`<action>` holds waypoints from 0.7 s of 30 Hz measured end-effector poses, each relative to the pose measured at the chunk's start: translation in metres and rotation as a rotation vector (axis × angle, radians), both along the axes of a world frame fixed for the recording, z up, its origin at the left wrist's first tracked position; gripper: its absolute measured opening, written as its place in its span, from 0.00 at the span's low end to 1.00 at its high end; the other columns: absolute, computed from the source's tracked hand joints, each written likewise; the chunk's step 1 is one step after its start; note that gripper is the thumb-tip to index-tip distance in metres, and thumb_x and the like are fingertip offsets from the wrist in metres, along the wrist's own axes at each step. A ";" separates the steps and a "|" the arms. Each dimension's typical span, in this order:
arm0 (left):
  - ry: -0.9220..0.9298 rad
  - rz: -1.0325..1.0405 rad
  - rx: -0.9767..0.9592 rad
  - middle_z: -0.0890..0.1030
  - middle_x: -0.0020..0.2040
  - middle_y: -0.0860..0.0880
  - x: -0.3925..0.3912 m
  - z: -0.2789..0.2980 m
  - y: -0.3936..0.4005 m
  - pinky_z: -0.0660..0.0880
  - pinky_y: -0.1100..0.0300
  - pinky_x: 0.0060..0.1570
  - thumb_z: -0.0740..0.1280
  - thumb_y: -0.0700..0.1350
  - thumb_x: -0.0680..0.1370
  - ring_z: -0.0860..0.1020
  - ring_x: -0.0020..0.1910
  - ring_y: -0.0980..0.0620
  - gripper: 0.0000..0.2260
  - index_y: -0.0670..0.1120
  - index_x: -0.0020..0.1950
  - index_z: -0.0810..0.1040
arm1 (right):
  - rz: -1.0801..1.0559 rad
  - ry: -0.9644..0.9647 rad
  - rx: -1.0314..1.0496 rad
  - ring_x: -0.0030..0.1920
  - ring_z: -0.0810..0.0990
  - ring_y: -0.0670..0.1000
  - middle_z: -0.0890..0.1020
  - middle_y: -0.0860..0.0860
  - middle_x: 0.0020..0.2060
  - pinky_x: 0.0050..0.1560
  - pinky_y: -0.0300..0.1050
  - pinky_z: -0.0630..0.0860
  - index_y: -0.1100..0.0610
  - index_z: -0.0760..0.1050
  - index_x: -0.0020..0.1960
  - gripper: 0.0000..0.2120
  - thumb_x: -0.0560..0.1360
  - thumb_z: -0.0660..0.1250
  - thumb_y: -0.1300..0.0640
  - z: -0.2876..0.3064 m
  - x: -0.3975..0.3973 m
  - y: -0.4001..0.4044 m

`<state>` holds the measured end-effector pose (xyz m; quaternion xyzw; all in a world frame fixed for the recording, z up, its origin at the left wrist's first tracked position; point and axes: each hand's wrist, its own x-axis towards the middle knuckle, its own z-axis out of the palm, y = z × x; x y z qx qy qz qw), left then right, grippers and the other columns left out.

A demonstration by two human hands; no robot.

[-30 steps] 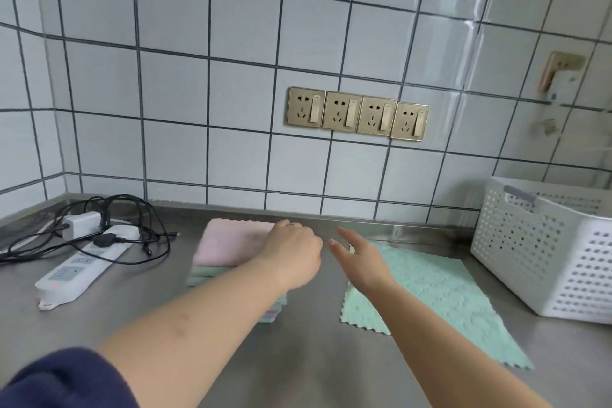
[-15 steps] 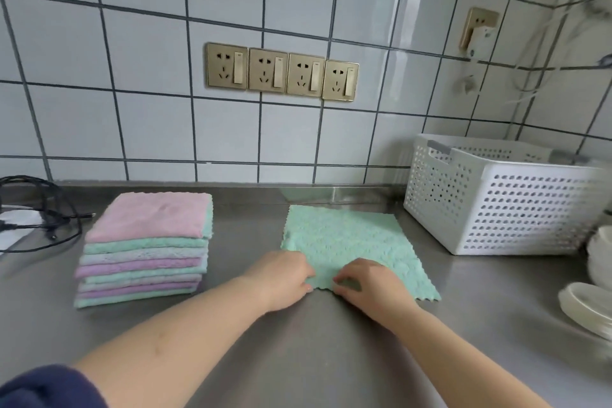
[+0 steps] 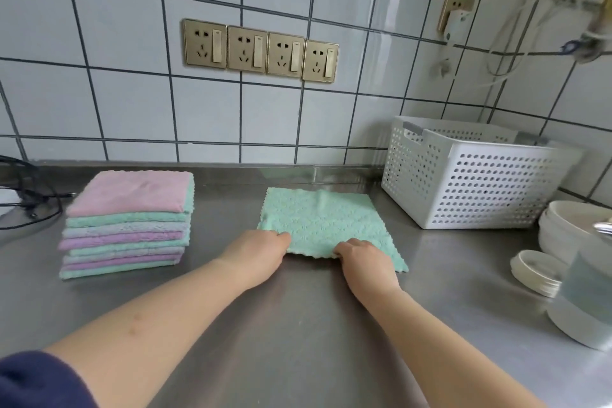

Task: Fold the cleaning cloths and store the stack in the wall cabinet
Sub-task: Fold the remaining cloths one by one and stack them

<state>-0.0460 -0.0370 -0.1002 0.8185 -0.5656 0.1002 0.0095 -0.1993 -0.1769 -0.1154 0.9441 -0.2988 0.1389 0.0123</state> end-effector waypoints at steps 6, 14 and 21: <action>-0.023 -0.111 -0.026 0.73 0.48 0.46 -0.021 -0.005 0.048 0.71 0.52 0.44 0.54 0.39 0.78 0.71 0.45 0.45 0.05 0.43 0.49 0.69 | -0.016 -0.034 -0.043 0.44 0.75 0.56 0.79 0.51 0.47 0.39 0.45 0.60 0.55 0.70 0.51 0.09 0.74 0.56 0.63 0.009 -0.044 0.014; 0.194 0.063 -0.239 0.80 0.44 0.42 -0.057 0.001 0.103 0.69 0.53 0.38 0.52 0.44 0.81 0.77 0.41 0.41 0.08 0.44 0.55 0.69 | 0.121 -0.136 -0.024 0.41 0.78 0.63 0.76 0.52 0.55 0.39 0.51 0.73 0.55 0.71 0.60 0.11 0.79 0.57 0.58 0.015 -0.092 0.067; 0.318 -0.024 -0.238 0.81 0.50 0.49 -0.076 0.007 0.137 0.68 0.57 0.40 0.58 0.47 0.80 0.78 0.47 0.47 0.09 0.48 0.56 0.75 | 0.181 -0.090 -0.002 0.39 0.77 0.52 0.78 0.45 0.43 0.39 0.43 0.70 0.52 0.75 0.52 0.10 0.78 0.60 0.47 0.025 -0.136 0.091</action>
